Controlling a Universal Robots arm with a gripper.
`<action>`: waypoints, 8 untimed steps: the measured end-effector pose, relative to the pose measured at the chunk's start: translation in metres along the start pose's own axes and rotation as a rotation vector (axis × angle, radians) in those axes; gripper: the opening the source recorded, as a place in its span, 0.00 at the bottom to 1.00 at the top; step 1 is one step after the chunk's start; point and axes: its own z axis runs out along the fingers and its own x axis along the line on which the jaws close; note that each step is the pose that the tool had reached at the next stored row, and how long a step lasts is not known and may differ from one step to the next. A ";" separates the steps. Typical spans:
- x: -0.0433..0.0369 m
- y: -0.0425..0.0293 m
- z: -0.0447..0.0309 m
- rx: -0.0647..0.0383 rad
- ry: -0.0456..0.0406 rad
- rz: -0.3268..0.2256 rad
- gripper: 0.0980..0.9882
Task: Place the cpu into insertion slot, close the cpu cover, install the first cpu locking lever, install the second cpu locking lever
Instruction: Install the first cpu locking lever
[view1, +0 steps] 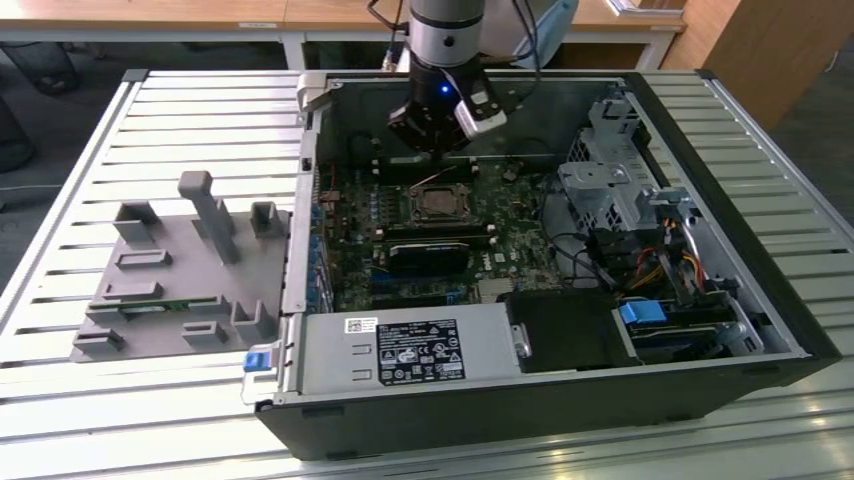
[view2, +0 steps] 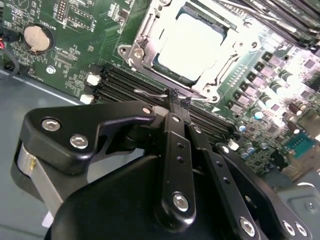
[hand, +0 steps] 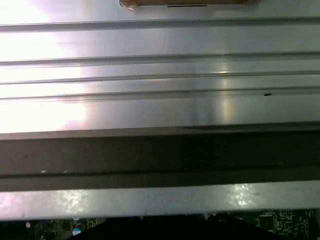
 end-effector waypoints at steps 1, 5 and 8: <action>-0.0009 0.0003 0.0004 0.000 -0.0001 0.000 0.01; -0.0046 0.0014 0.0017 0.000 0.0000 0.000 0.01; -0.0065 0.0023 0.0026 0.000 0.0000 0.000 0.01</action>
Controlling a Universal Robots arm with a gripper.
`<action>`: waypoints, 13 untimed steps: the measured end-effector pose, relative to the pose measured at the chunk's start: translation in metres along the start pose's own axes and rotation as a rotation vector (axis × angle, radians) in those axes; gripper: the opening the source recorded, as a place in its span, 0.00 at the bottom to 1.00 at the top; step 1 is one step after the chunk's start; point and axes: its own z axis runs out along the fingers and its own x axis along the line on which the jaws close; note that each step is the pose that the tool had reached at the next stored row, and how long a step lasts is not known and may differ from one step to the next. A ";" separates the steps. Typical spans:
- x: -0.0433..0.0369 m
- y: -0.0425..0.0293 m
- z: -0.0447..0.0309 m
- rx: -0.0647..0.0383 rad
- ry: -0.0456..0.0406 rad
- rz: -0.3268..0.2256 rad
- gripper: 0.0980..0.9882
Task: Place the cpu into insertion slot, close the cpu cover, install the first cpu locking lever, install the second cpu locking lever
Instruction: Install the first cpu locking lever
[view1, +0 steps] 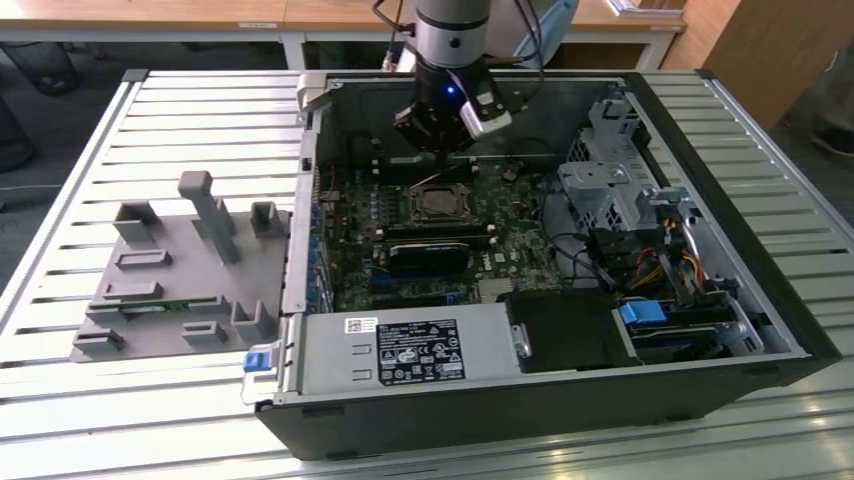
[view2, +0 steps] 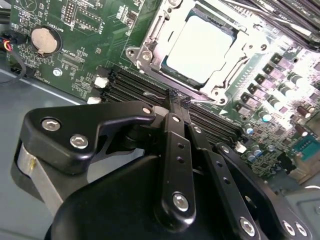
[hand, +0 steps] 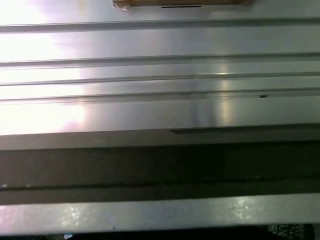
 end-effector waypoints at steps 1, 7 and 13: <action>-0.0007 0.0003 0.0003 0.000 0.0000 0.000 0.01; -0.0053 0.0007 0.0029 0.000 0.0000 0.000 0.01; -0.0099 0.0009 0.0068 0.000 0.0000 0.000 0.01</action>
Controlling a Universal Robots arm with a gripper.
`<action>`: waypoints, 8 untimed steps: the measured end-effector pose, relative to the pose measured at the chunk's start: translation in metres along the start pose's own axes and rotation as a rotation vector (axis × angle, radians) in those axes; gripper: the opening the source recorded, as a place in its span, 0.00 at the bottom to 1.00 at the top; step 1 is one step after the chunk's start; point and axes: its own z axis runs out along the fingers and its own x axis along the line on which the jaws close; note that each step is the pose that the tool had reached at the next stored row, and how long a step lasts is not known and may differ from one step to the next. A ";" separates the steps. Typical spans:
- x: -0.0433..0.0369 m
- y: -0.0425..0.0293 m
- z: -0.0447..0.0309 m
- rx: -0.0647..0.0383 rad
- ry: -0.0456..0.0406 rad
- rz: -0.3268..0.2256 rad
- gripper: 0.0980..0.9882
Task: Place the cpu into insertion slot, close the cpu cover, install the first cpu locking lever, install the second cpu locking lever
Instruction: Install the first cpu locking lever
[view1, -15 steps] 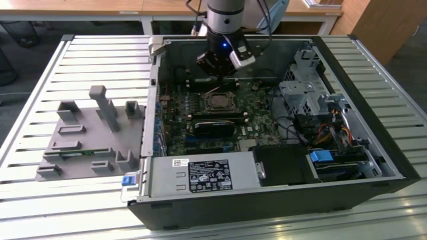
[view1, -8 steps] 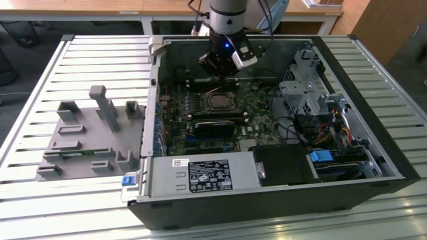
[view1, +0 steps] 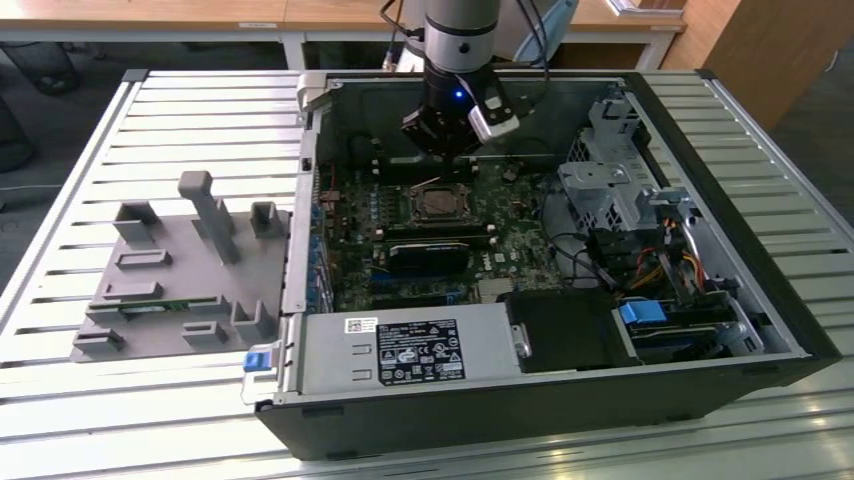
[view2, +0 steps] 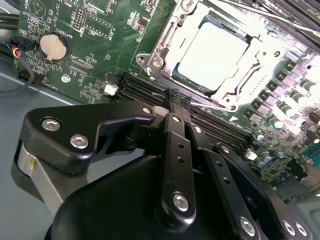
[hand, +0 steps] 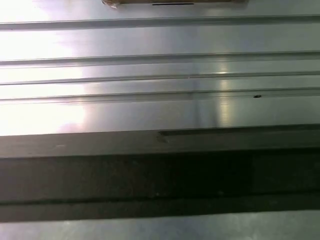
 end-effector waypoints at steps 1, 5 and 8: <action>-0.0006 0.0000 0.0010 0.000 -0.0001 0.000 0.01; -0.0021 0.0000 0.0045 0.000 -0.0001 0.000 0.01; -0.0028 0.0000 0.0066 0.002 -0.0002 0.000 0.01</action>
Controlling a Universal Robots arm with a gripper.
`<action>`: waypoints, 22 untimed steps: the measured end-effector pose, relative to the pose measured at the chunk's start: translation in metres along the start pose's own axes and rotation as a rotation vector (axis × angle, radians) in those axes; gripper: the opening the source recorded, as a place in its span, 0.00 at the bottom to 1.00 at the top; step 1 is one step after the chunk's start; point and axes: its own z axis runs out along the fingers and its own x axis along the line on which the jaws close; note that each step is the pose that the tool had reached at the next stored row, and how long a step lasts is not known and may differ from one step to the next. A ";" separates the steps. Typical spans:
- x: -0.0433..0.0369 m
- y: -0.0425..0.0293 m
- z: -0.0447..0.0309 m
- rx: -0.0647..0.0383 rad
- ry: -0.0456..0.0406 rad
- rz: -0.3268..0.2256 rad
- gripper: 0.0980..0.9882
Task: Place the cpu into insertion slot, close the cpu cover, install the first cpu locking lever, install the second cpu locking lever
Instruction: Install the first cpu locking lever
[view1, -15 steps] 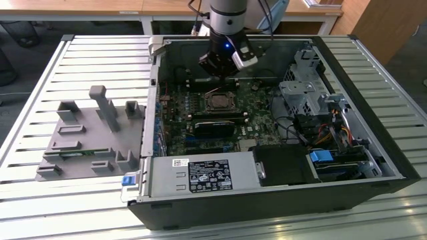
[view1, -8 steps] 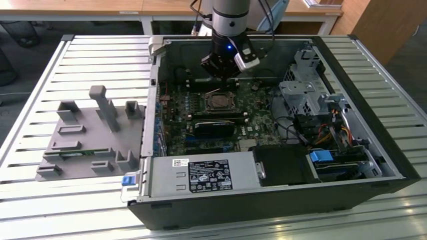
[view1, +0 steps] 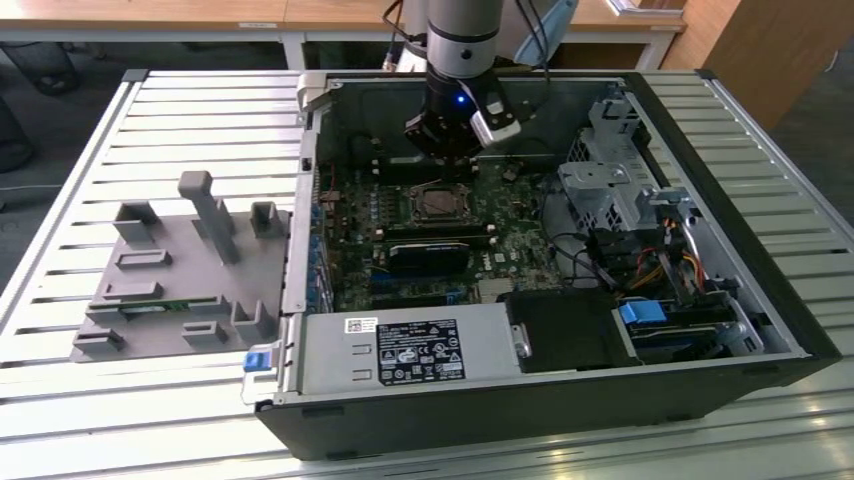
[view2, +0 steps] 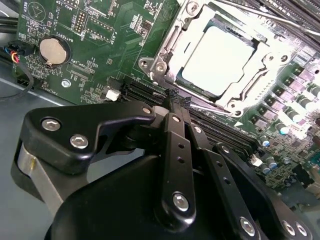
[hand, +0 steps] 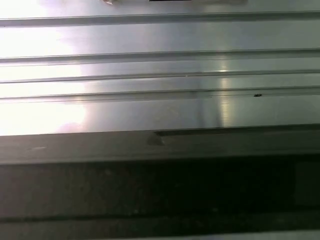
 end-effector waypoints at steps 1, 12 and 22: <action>-0.0003 0.0000 0.0006 0.001 -0.0001 0.000 0.01; -0.0015 0.0013 0.0087 0.040 -0.0022 -0.001 0.01; -0.0037 0.0023 0.0139 0.062 -0.0030 -0.001 0.01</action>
